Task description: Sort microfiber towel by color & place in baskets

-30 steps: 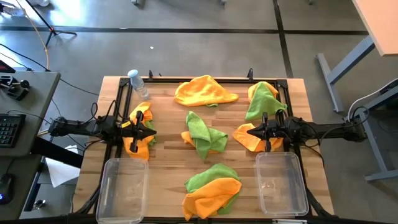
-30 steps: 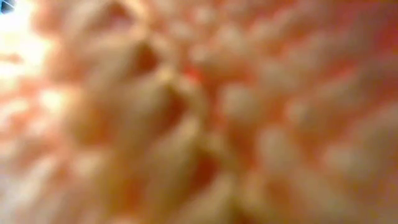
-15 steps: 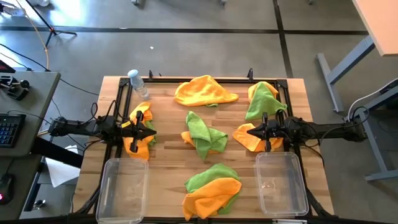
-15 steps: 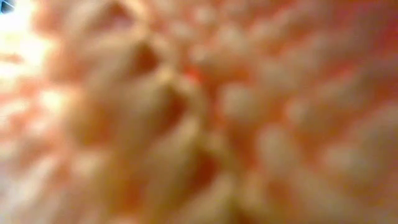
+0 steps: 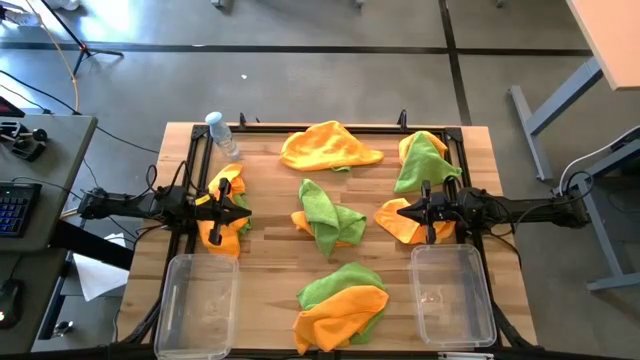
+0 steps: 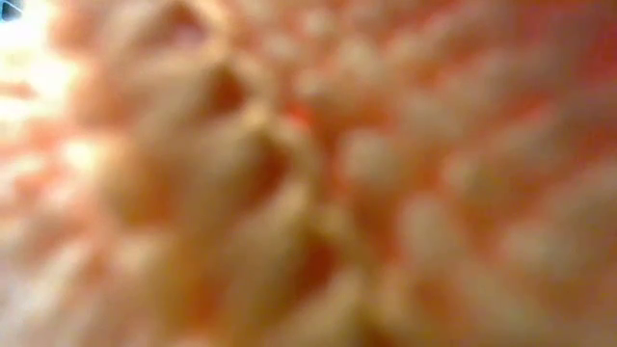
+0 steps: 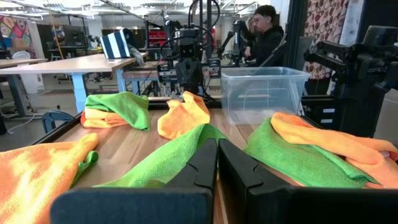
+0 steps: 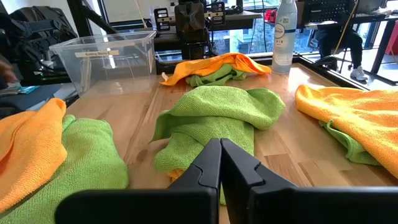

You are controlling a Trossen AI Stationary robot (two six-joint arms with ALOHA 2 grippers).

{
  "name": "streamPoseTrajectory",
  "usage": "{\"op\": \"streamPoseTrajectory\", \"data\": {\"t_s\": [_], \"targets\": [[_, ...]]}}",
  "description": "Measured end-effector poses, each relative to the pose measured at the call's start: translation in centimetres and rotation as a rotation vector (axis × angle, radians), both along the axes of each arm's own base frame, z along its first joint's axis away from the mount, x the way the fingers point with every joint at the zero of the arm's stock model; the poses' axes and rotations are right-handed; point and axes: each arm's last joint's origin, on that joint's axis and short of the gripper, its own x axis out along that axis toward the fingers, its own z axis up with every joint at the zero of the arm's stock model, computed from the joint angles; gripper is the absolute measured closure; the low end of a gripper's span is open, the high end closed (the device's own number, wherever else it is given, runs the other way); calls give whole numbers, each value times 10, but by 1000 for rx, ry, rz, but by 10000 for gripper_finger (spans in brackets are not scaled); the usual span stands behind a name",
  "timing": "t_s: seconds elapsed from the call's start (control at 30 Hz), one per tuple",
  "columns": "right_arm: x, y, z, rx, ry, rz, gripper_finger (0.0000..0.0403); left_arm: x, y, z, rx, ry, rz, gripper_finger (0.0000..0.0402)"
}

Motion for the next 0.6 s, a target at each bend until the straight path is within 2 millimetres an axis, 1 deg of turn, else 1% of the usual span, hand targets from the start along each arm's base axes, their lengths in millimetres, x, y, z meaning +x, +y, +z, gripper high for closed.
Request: {"op": "streamPoseTrajectory", "data": {"t_s": [0.13, 0.33, 0.4, 0.53, 0.6], "targets": [[0, 0, 0, 0, 0, 0, 402, 0, 0, 0, -35, 1, -1, 398], [0, 0, 0, 0, 0, 0, 402, 0, 0, 2, -279, -17, -8, 398], [0, 0, 0, 0, 0, 0, 402, 0, 0, 5, -334, -45, -14, 398], [0, 0, 0, 0, 0, 0, 402, -1, 0, 13, -354, -121, -17, 398], [0, 0, 0, 0, 0, 0, 402, -2, 1, 16, -325, -156, -18, 398]]}}
